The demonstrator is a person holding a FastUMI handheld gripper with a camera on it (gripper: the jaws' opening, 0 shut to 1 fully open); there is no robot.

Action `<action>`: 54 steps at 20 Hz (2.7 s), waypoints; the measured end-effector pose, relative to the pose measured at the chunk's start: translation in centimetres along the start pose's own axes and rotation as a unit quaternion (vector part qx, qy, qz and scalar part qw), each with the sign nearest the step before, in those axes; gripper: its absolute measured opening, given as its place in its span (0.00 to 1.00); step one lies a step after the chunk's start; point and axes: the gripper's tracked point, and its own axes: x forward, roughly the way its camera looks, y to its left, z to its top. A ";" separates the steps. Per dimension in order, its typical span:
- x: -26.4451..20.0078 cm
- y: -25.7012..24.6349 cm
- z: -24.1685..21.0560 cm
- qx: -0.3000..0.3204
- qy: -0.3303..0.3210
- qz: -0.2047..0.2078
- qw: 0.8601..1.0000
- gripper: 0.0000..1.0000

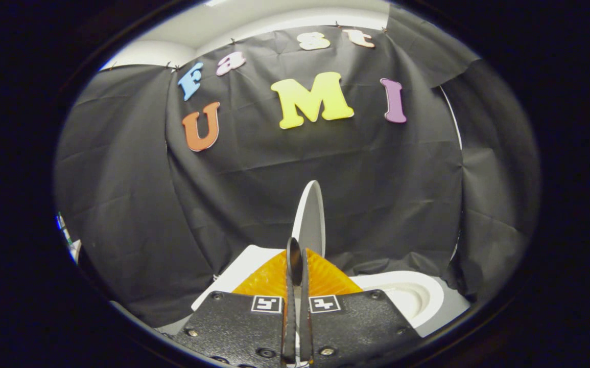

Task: Open the toilet lid.

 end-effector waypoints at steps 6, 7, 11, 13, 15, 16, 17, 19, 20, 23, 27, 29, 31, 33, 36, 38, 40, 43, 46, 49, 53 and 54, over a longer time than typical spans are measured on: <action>0.8 2.7 -0.5 -0.024 0.003 0.007 1.000 0.07; 0.8 3.3 -0.6 -0.030 0.004 0.009 0.999 0.07; 1.4 4.9 -0.9 -0.047 0.004 0.006 0.999 0.07; 1.5 6.1 -1.2 -0.061 0.005 0.007 0.998 0.08; 1.8 7.0 -1.4 -0.081 0.005 0.005 0.997 0.09; 1.8 7.4 -1.6 -0.091 0.006 0.005 0.996 0.10; 1.8 7.8 -1.7 -0.102 0.008 0.008 0.995 0.12; 1.9 8.0 -1.9 -0.115 0.013 0.015 0.993 0.16; 2.0 8.0 -1.9 -0.116 0.015 0.020 0.993 0.18; 1.3 9.2 -1.0 -0.104 0.004 0.060 0.993 0.34; -0.6 8.5 2.1 -0.102 -0.052 0.069 0.991 0.77; -2.3 7.6 3.7 -0.094 -0.079 0.070 0.990 0.91; -3.8 5.6 4.2 -0.079 -0.097 0.068 0.990 0.97; -5.2 2.6 4.1 -0.065 -0.105 0.052 0.991 1.00; -6.9 -2.8 3.1 -0.039 -0.107 0.023 0.993 1.00; -8.1 -6.7 2.1 -0.028 -0.104 -0.004 0.994 1.00; -9.2 -10.7 0.7 -0.029 -0.100 -0.039 0.994 1.00; -10.4 -15.6 -2.6 -0.040 -0.088 -0.077 0.992 1.00; -11.9 -19.3 -5.2 -0.039 -0.083 -0.102 0.991 1.00; -12.7 -21.3 -7.3 -0.032 -0.078 -0.113 0.990 1.00; -12.8 -22.7 -9.1 -0.048 -0.072 -0.129 0.988 1.00; -12.7 -22.6 -9.6 -0.051 -0.068 -0.129 0.988 1.00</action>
